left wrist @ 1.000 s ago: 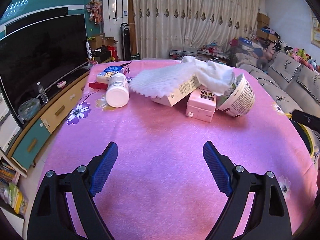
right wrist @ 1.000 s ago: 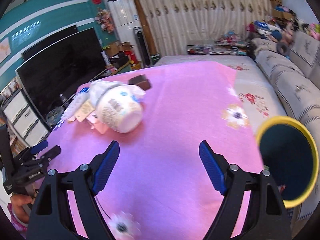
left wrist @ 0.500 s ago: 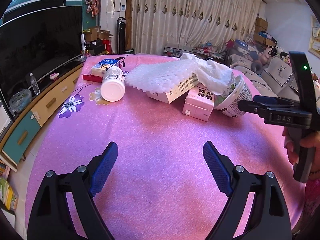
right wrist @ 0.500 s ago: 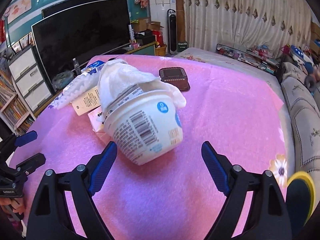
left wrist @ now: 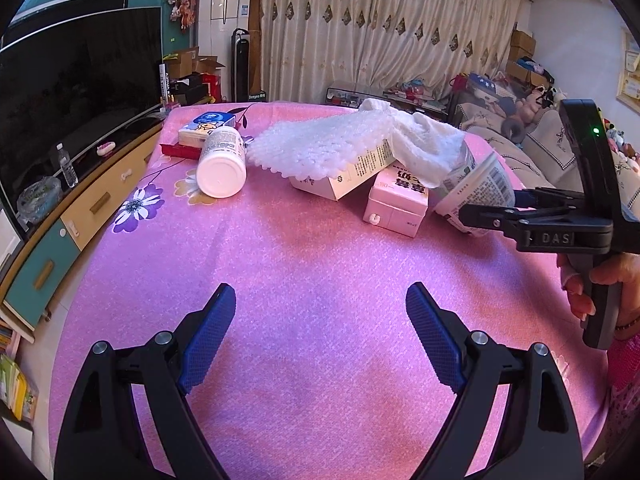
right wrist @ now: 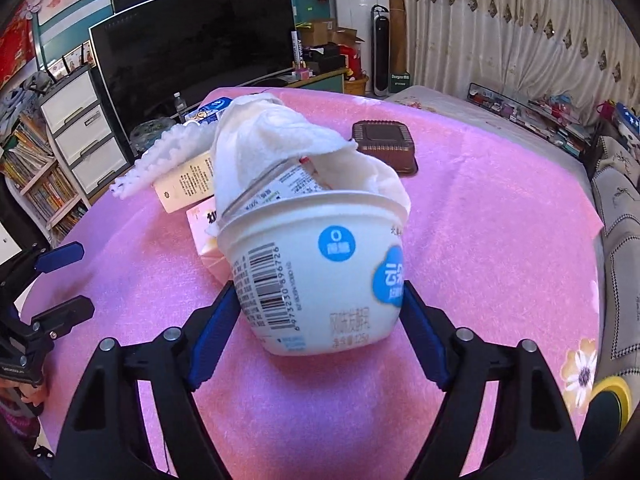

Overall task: Collect trash
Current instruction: 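Reach the right gripper to the white yogurt cup and grasp it, then carry the yogurt cup with the right gripper over the bin and release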

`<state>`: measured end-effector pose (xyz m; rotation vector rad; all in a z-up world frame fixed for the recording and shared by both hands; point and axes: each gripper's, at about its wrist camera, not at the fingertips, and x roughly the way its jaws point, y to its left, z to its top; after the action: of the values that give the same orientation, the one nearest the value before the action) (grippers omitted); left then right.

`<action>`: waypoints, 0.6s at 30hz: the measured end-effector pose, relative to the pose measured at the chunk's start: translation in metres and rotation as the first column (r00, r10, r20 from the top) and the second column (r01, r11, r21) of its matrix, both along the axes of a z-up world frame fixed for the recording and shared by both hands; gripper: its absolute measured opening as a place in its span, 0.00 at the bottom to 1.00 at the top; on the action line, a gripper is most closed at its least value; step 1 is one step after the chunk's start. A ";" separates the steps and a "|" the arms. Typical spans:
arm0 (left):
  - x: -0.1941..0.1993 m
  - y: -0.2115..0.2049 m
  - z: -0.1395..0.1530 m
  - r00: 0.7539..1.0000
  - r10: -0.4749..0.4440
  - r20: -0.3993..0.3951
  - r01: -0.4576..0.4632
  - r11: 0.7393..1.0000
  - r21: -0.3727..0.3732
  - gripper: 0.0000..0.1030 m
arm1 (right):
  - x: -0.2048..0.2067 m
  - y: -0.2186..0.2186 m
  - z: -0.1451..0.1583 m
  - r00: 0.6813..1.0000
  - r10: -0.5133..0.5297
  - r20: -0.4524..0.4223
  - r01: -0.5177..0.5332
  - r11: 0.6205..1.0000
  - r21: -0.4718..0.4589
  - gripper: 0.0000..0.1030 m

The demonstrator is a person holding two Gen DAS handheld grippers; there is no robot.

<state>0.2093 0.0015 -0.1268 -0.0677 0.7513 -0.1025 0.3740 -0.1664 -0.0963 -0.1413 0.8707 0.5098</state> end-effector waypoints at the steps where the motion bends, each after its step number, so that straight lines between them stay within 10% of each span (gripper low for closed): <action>1: 0.000 0.000 0.000 1.000 0.000 0.001 0.000 1.000 0.001 0.83 | -0.004 -0.001 0.000 1.000 -0.005 -0.006 0.005 1.000 0.004 0.72; 18: -0.003 -0.007 0.000 1.000 0.000 0.021 -0.001 0.999 0.046 0.83 | -0.113 -0.083 0.017 0.991 -0.136 0.000 0.135 0.987 0.085 0.72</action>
<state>0.2066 -0.0058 -0.1267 -0.0230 0.7327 -0.0851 0.2609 -0.2489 -0.0788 -0.0059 0.8451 0.4180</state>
